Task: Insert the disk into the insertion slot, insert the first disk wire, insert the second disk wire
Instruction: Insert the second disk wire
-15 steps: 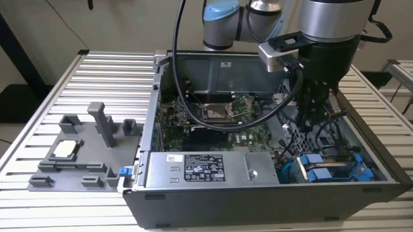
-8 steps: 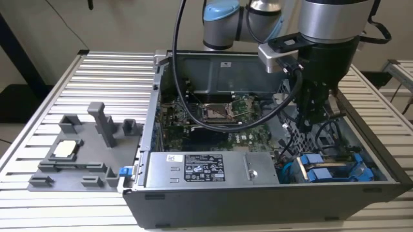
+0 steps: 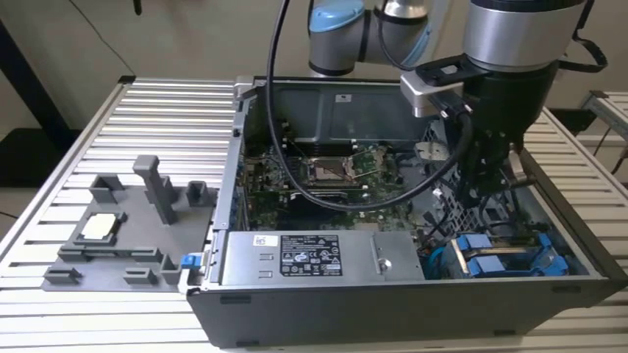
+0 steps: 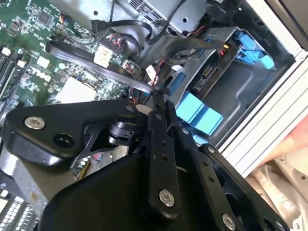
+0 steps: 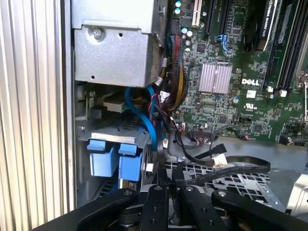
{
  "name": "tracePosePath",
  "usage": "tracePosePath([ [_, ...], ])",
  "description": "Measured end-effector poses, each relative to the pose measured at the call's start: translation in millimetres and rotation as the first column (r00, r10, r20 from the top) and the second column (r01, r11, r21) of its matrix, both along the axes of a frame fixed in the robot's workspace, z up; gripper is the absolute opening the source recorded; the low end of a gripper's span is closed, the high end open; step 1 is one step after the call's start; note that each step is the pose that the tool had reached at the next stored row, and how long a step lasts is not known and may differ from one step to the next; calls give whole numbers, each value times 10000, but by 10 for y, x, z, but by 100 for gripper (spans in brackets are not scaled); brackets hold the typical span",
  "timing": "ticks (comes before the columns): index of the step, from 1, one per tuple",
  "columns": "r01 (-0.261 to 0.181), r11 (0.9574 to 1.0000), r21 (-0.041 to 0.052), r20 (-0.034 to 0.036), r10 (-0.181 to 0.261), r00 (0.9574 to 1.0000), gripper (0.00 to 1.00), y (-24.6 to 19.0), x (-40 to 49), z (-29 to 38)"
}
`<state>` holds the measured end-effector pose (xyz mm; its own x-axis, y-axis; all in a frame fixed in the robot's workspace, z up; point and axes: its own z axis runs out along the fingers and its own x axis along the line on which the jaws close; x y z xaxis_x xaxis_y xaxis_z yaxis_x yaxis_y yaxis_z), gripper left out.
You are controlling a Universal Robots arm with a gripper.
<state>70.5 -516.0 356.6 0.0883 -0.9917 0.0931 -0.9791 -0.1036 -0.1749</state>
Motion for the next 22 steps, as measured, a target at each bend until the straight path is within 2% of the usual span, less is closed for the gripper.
tracePosePath([
  [12, 1, 10000, 0, -195, -1, 9998, 16, -341, 168, 0],
  [16, 1, 10000, 0, -241, -1, 9997, 16, -422, 228, 0],
  [18, 0, 10000, 8, -247, 0, 9997, 16, -438, 243, -1],
  [19, 5, 10000, 92, -248, -3, 9997, 16, -439, 243, 0],
  [22, 21, 9982, 599, -247, -6, 9997, 16, -439, 244, -2],
])
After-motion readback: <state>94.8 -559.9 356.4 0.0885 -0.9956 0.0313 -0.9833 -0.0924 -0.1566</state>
